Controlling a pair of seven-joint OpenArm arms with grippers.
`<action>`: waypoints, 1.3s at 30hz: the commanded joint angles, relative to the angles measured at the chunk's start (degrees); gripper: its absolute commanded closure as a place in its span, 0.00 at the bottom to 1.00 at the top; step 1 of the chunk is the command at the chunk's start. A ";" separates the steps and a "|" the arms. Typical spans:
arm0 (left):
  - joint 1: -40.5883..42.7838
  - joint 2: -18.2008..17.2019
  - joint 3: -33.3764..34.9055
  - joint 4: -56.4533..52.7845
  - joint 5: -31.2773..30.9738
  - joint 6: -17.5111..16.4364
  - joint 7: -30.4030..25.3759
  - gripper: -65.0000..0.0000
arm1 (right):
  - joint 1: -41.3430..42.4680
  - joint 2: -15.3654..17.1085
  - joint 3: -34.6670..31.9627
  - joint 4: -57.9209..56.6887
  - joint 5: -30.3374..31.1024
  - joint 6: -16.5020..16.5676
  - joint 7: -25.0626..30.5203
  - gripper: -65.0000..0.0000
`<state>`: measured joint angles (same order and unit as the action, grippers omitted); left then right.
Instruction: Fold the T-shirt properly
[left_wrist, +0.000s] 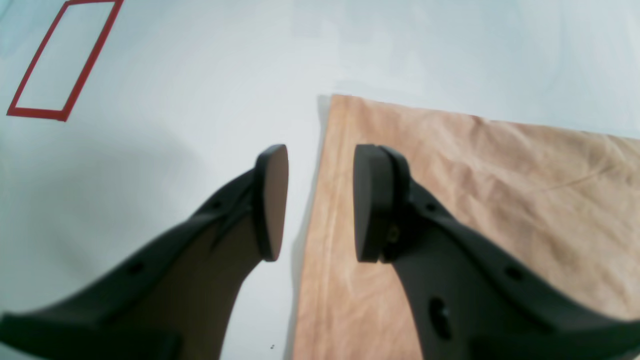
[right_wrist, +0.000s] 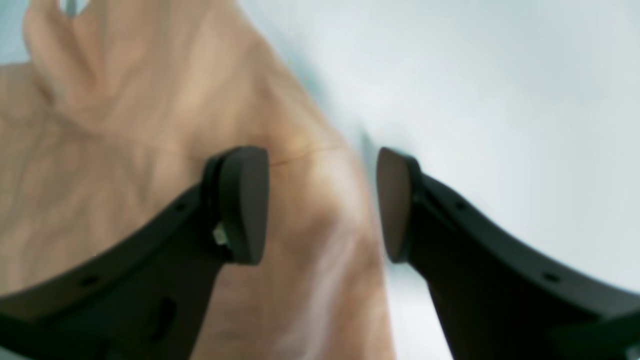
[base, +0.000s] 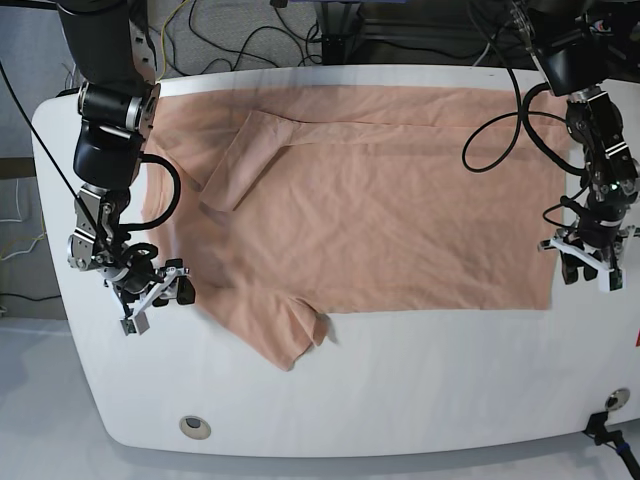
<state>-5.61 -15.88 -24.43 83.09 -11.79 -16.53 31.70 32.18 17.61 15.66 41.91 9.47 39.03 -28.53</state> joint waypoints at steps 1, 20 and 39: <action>-1.03 -0.96 -0.15 1.17 -0.47 0.14 -1.42 0.68 | 2.23 0.81 0.12 -0.72 1.03 0.49 1.77 0.48; -0.24 -0.87 -0.06 1.17 -0.47 0.14 -1.33 0.68 | 0.74 -1.12 0.12 -2.31 1.03 0.58 2.47 0.49; -4.02 -1.92 -0.06 -5.42 -0.47 0.14 -1.33 0.68 | 1.27 -1.47 0.12 -2.04 0.94 0.58 2.47 0.48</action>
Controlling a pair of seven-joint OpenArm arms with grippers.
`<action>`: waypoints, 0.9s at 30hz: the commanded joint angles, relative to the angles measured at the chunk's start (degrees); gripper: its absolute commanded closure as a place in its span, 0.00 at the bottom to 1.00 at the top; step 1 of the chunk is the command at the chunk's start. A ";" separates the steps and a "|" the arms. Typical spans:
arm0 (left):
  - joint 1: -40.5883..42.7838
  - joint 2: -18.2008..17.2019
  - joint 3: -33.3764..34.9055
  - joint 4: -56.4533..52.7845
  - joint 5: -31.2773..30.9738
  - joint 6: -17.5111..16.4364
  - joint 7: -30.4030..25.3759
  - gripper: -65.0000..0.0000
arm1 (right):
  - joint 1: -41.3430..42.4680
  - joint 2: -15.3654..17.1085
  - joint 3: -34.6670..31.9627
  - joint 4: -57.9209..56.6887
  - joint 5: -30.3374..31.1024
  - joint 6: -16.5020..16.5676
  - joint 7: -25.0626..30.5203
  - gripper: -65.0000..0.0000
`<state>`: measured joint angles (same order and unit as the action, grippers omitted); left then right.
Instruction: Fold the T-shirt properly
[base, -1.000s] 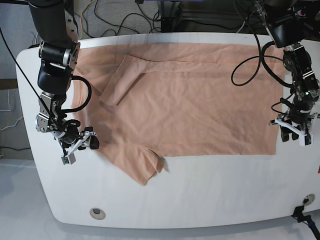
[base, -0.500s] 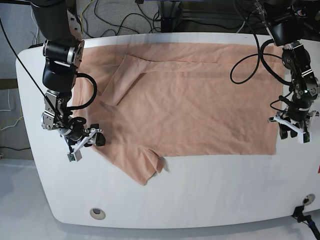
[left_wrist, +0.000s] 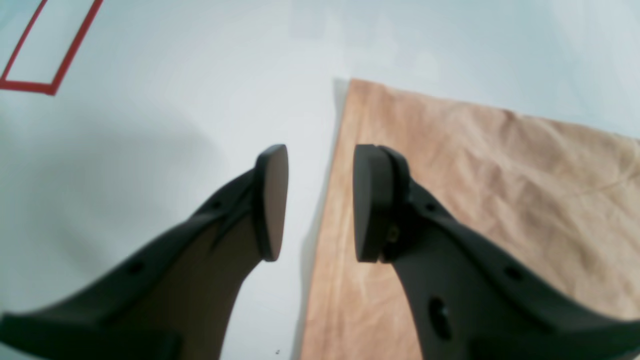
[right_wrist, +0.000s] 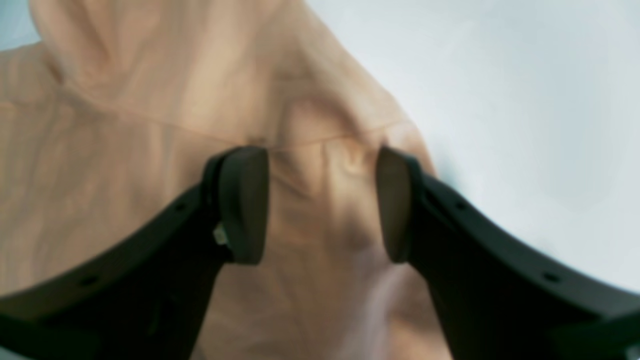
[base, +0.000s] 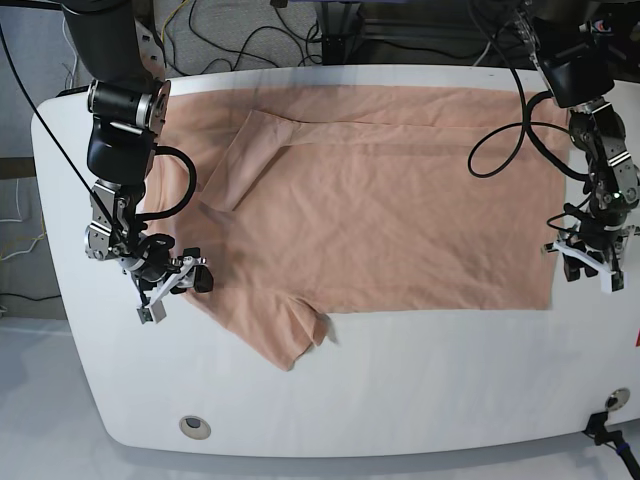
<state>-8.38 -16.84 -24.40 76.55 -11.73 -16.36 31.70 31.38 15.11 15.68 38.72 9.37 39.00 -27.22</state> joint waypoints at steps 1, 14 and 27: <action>-1.24 -0.96 -0.08 1.12 -0.54 -0.04 -1.33 0.68 | 2.78 1.72 0.10 1.15 1.05 0.60 1.16 0.48; -0.89 -1.05 -0.08 1.20 -0.54 -0.04 -1.33 0.68 | 3.13 5.94 -7.99 0.80 1.05 0.25 7.31 0.48; -1.24 -0.79 -0.08 -1.61 -0.54 -0.04 -1.42 0.68 | 1.72 6.91 -11.42 -2.98 0.96 -3.44 13.46 0.48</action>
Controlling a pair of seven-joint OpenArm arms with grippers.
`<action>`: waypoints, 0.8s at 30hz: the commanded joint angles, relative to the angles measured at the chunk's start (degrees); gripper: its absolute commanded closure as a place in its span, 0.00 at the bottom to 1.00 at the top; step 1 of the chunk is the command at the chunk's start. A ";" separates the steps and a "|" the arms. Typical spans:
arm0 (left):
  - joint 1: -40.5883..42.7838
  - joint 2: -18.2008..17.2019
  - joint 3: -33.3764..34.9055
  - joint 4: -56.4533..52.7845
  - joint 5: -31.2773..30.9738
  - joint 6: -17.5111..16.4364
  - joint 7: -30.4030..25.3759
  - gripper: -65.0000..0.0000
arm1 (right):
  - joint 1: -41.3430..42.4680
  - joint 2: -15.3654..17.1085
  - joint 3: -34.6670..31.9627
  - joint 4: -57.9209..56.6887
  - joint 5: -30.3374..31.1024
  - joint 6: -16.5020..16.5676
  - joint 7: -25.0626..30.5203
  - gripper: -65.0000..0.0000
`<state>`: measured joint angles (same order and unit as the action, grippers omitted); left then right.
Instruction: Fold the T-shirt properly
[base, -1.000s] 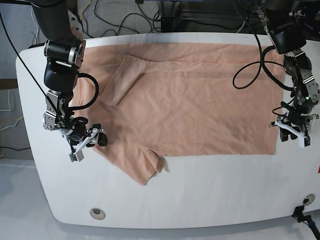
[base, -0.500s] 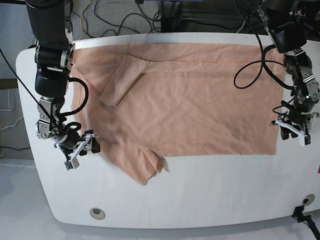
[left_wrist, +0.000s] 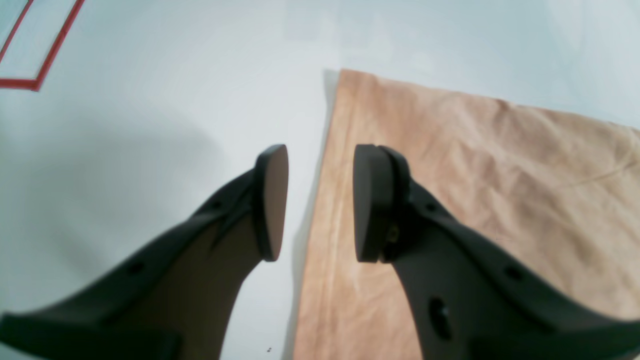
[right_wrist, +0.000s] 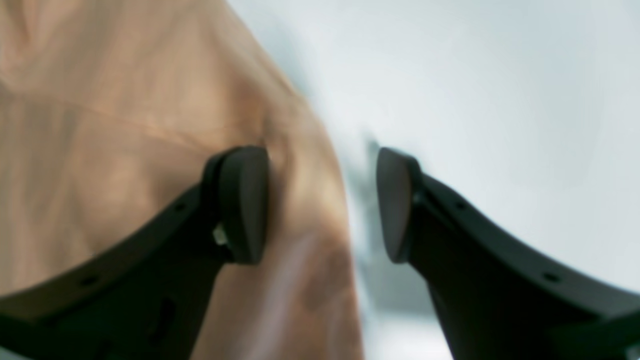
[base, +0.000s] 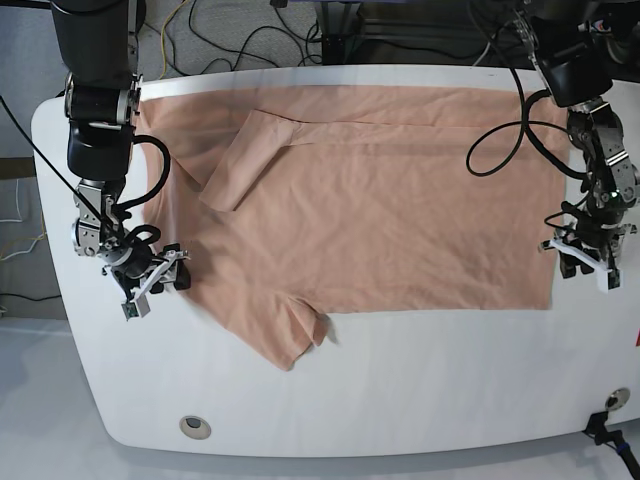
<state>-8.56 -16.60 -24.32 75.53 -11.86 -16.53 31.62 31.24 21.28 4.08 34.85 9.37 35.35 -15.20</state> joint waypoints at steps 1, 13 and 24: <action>-1.16 -1.20 -0.17 -1.99 -0.41 0.14 -1.42 0.68 | 1.77 0.74 0.19 0.89 0.96 0.21 1.44 0.48; -3.88 -2.43 2.65 -8.23 -0.49 0.14 -3.44 0.68 | 1.68 -1.19 0.19 0.89 1.05 0.56 1.27 0.48; -3.97 -2.52 2.65 -8.32 -0.41 0.14 -3.44 0.68 | 1.68 -2.24 0.19 0.80 1.05 0.38 1.27 0.49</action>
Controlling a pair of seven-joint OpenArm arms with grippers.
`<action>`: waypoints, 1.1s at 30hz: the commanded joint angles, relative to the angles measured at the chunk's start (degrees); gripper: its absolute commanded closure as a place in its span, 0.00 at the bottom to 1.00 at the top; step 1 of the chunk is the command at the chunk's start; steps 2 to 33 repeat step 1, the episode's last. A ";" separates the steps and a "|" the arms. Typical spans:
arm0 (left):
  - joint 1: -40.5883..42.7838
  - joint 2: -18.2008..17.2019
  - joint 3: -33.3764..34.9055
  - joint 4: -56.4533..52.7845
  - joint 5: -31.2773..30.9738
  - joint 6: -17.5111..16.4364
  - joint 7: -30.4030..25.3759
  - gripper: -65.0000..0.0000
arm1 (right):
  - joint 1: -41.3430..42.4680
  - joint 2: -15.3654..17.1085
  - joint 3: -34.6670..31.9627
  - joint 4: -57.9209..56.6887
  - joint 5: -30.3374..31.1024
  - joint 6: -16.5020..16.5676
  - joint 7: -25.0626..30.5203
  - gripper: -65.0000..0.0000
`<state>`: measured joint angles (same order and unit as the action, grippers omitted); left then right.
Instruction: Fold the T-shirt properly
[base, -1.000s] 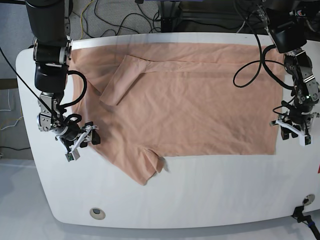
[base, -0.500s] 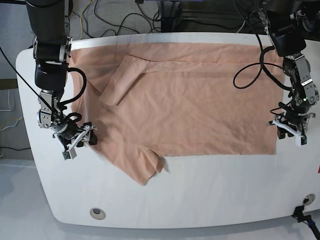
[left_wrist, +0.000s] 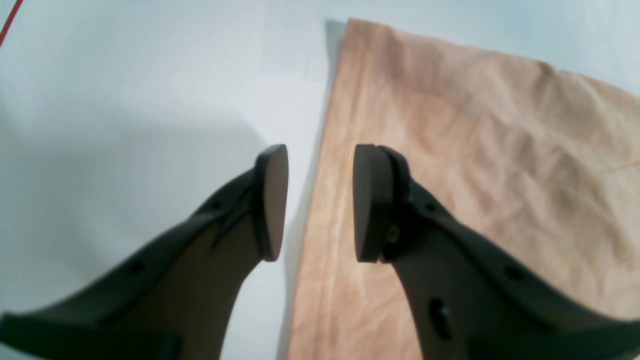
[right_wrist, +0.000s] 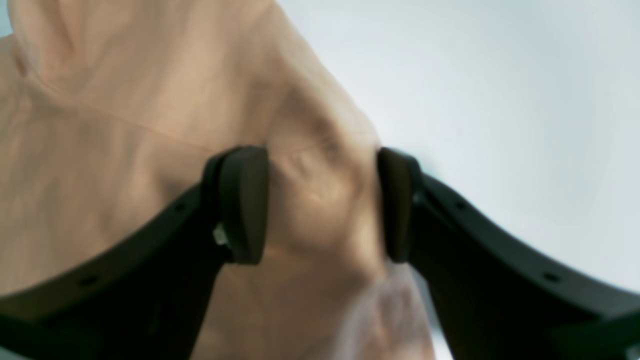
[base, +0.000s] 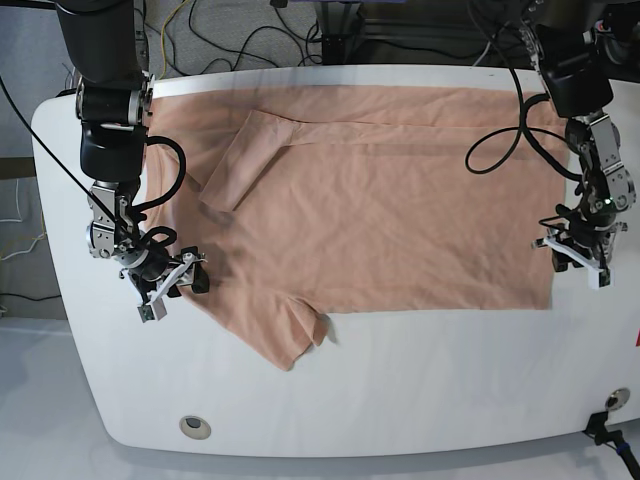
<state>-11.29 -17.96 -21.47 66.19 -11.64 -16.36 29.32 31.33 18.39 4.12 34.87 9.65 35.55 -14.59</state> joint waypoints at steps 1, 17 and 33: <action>-1.24 -1.17 -0.20 1.02 -0.62 -0.04 -1.15 0.68 | 1.59 0.64 0.14 0.78 0.77 0.19 0.66 0.49; -1.24 -1.17 -0.20 1.02 -0.62 -0.04 -1.15 0.68 | 1.59 0.64 0.14 0.78 0.77 0.19 0.66 0.49; -1.24 -1.17 -0.20 1.02 -0.62 -0.04 -1.15 0.68 | 1.59 0.64 0.14 0.78 0.77 0.19 0.66 0.49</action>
